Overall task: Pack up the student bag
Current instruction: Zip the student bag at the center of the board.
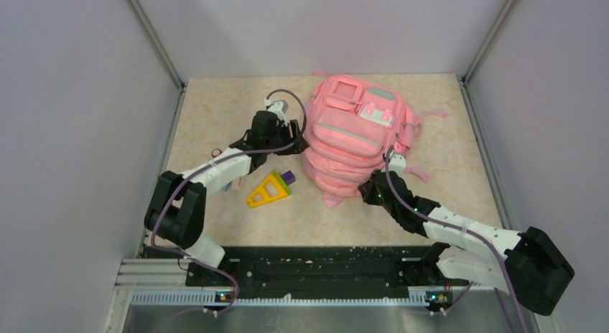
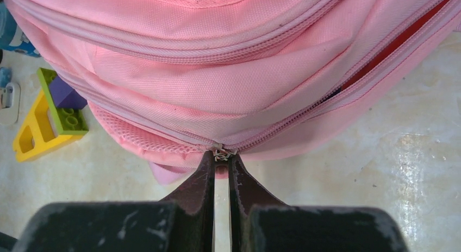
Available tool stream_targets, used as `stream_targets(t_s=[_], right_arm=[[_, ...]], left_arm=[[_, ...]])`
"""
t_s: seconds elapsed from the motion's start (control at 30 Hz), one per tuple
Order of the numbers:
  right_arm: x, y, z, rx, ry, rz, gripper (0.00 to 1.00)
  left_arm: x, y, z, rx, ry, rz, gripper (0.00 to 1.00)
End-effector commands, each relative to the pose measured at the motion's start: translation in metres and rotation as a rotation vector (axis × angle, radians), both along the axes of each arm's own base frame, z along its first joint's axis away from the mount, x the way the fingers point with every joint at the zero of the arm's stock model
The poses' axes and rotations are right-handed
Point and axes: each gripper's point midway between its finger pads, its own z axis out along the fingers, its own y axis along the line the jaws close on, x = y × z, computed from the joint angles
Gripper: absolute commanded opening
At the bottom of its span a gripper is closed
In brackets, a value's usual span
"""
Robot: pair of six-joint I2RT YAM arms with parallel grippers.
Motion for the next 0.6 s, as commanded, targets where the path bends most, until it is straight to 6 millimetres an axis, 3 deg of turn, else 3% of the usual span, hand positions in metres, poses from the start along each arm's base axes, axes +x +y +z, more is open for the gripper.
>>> stream_targets(t_s=[0.0, 0.27, 0.43, 0.57], right_arm=[[-0.003, -0.007, -0.006, -0.064, 0.004, 0.046, 0.00], [-0.008, 0.001, -0.009, -0.006, 0.023, 0.057, 0.00], [-0.008, 0.004, -0.008, 0.005, 0.024, 0.067, 0.00], [-0.008, 0.003, -0.008, 0.004, 0.022, 0.066, 0.00]], left_arm=[[0.002, 0.010, 0.046, 0.002, -0.175, 0.060, 0.65], [-0.073, -0.028, 0.018, -0.183, -0.067, 0.068, 0.75], [-0.098, -0.046, -0.004, -0.282, 0.033, 0.090, 0.76], [-0.106, -0.059, -0.015, -0.371, 0.078, 0.088, 0.77]])
